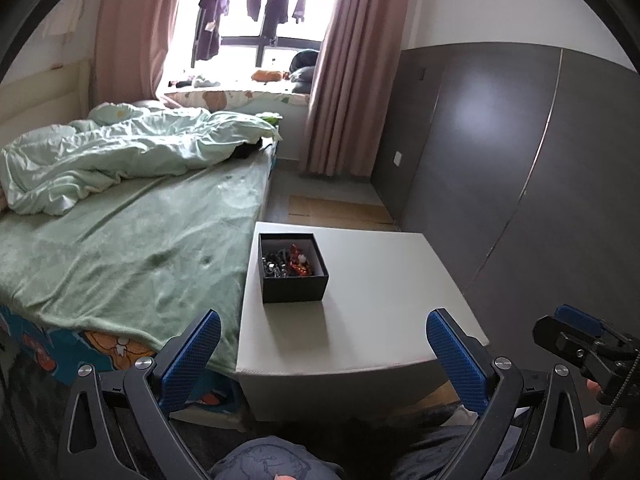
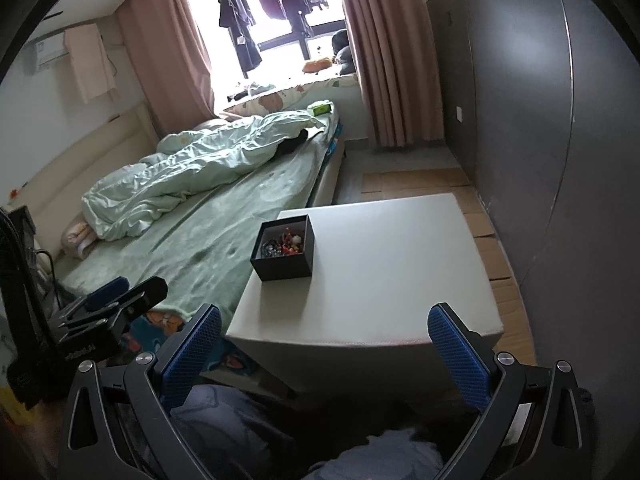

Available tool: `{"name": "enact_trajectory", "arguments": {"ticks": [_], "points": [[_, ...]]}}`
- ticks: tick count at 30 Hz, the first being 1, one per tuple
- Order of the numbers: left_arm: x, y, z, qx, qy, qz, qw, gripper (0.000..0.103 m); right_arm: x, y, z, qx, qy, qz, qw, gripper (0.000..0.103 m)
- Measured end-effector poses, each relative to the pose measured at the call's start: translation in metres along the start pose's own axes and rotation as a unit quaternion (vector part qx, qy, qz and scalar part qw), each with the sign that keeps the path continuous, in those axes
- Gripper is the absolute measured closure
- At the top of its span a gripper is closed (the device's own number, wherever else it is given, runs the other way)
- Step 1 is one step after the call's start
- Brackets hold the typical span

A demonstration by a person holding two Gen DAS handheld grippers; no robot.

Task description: Organize jewelry

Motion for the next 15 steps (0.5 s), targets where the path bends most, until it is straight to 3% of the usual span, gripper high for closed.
{"name": "enact_trajectory", "arguments": {"ticks": [15], "points": [[-0.0087,0.0067,0.0039,0.001,-0.014,0.019,0.9997,0.0,-0.0093,0.008,0.0001,0.026,0.011,0.006,1.0,0.0]]}}
Point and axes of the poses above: each gripper's, at about its wrist camera, not at the fingertips, and x roughly the way its jaws point, y to its right, z to its underside, the point moved 9 cm from there along x, roughly the way its jaws point, and after that the axes turned 2 degrees about y, right-handed, at the moved point
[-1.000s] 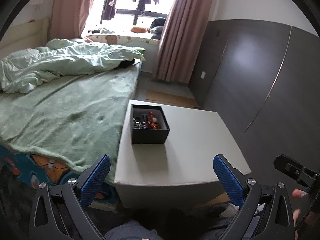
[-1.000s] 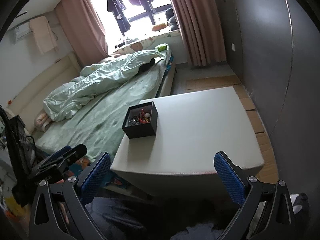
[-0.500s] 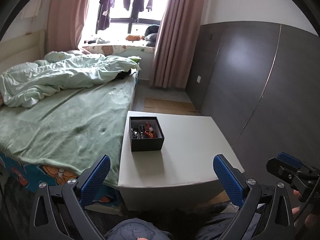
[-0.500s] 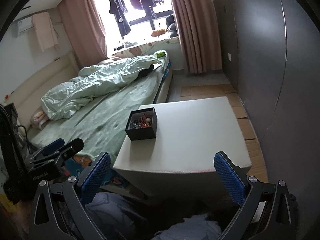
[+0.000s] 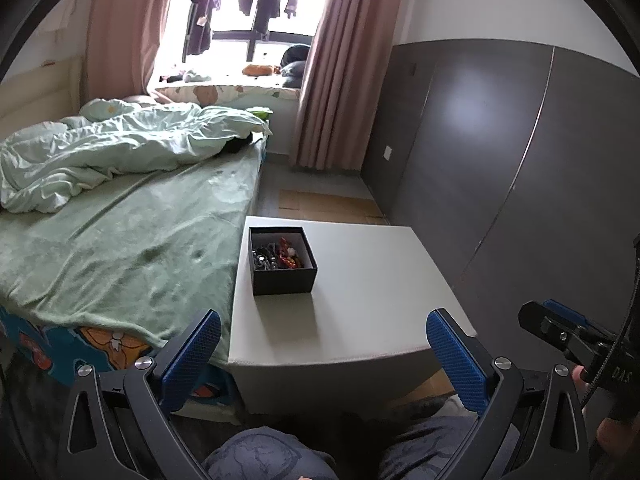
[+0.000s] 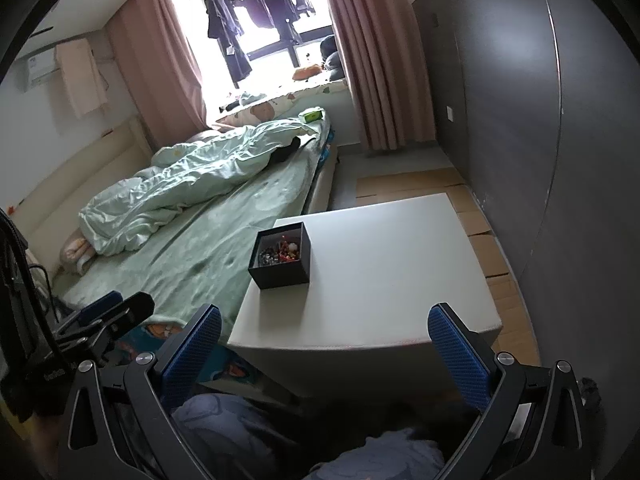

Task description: Organize jewelry

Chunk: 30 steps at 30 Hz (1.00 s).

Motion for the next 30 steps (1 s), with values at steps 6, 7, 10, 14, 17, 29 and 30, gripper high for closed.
{"name": "enact_trajectory", "arguments": {"ticks": [6,7,10,14,17,29,30], "points": [[-0.0035,0.0053,0.0002,0.003,0.003,0.003,1.0,0.0,-0.0009,0.0008,-0.0001,-0.001,0.002,-0.003,1.0,0.0],[-0.0045,0.0059,-0.0002,0.003,0.005,0.001,1.0,0.0,-0.0006,0.0004,-0.0002,-0.002,0.002,-0.003,1.0,0.0],[-0.0054,0.0048,-0.0014,0.002,0.008,0.0,1.0,0.0,-0.0022,-0.0006,-0.0007,-0.003,0.004,-0.006,1.0,0.0],[-0.0078,0.0059,-0.0014,0.004,0.01,0.0,0.9999,0.0,-0.0027,-0.0018,-0.0009,-0.003,0.005,-0.007,1.0,0.0],[-0.0077,0.0059,-0.0013,0.002,0.009,0.001,1.0,0.0,-0.0032,-0.0019,-0.001,-0.003,0.005,-0.005,1.0,0.0],[-0.0097,0.0069,-0.0023,0.001,0.009,0.002,1.0,0.0,-0.0051,-0.0064,-0.0009,-0.004,0.004,-0.004,1.0,0.0],[-0.0095,0.0071,-0.0025,0.002,0.009,0.002,1.0,0.0,-0.0057,-0.0078,-0.0012,-0.004,0.004,-0.004,1.0,0.0]]}}
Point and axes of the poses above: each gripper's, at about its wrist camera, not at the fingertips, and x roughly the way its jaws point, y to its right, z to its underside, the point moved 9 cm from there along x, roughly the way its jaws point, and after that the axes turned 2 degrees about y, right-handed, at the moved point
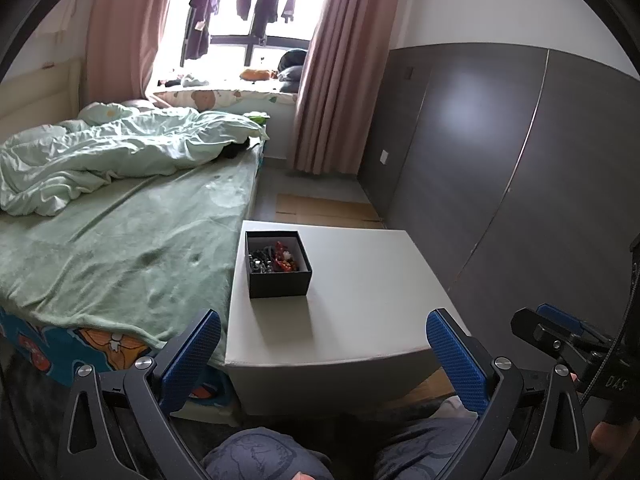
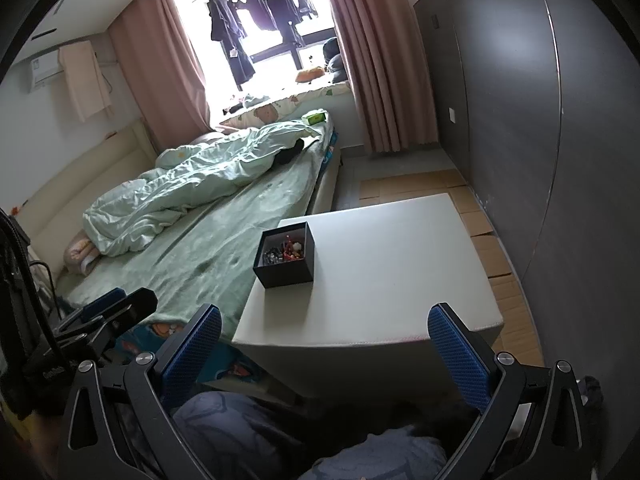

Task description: Organize jewelry

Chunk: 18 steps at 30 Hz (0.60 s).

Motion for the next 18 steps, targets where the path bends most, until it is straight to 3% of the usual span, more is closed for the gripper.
{"name": "enact_trajectory", "arguments": {"ticks": [18], "points": [[-0.0001,0.0036,-0.0022,-0.002,0.007,0.003,1.0,0.0,0.0002,-0.0071,0.0013,0.001,-0.001,-0.003,1.0,0.0]]}}
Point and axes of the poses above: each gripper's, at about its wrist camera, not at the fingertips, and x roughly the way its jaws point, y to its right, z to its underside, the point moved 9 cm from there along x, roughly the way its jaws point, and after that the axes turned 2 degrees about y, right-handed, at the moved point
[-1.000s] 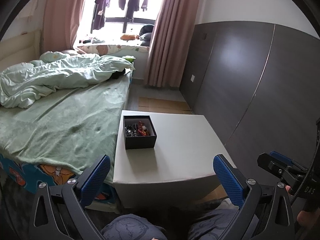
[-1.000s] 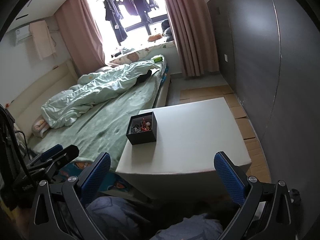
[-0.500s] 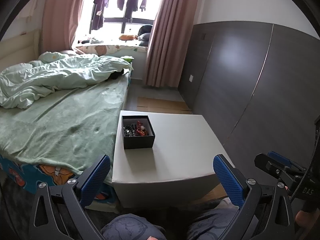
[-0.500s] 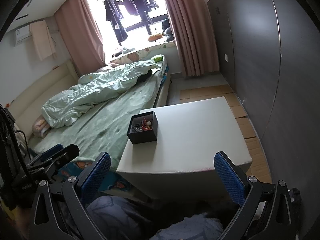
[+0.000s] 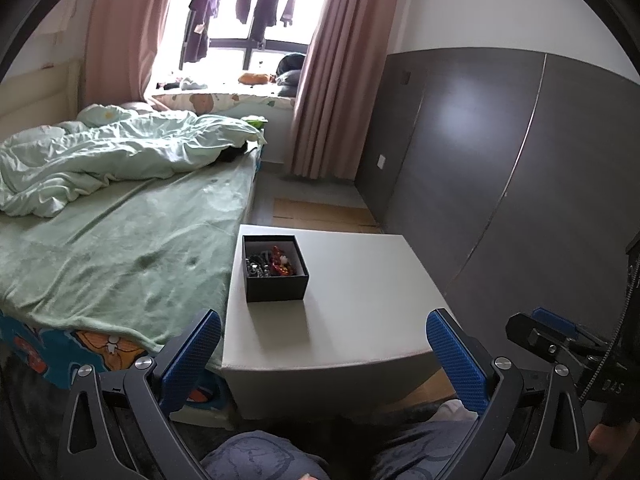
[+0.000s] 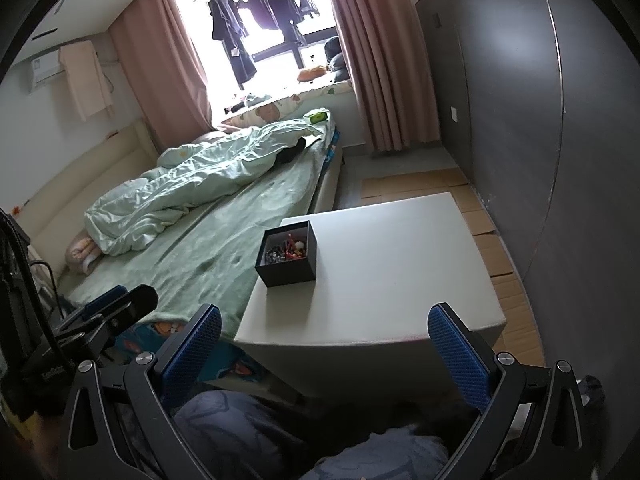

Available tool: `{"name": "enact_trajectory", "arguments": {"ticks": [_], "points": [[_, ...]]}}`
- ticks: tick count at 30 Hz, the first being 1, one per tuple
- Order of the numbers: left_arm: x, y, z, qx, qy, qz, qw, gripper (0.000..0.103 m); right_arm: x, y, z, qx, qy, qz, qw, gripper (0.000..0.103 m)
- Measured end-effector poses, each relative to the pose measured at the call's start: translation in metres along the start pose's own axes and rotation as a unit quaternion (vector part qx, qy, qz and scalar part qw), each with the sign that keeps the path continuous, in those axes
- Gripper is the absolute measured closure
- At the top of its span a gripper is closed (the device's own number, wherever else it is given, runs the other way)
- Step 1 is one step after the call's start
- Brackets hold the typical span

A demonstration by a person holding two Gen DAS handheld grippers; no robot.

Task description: Organize jewelry

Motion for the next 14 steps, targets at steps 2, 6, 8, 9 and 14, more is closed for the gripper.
{"name": "enact_trajectory", "arguments": {"ticks": [2,6,8,9,14], "points": [[0.0,0.0,0.0,0.0,0.0,-0.002,1.0,0.0,0.0,0.0,0.0,-0.001,0.0,0.001,1.0,0.0],[0.001,0.0,0.0,0.001,0.0,-0.003,1.0,0.0,0.001,-0.001,0.001,0.0,0.0,0.0,1.0,0.0],[0.002,0.0,0.001,0.005,0.0,-0.004,1.0,0.0,0.001,0.0,0.002,0.0,-0.002,0.002,1.0,0.0],[0.003,0.001,0.001,0.007,-0.001,-0.004,1.0,0.0,0.003,0.001,0.002,0.0,-0.003,0.004,1.0,0.0],[0.006,-0.001,0.002,0.012,-0.002,-0.002,0.9999,0.0,0.011,0.006,0.006,0.01,-0.006,0.008,1.0,0.0]]}}
Point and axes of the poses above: each gripper's, at about its wrist camera, not at the fingertips, and x roughly the way its jaws point, y to its right, z to its underside, the point moved 9 cm from there along x, roughly the way its jaws point, and after that the axes turned 2 degrees about y, right-handed, at the moved point
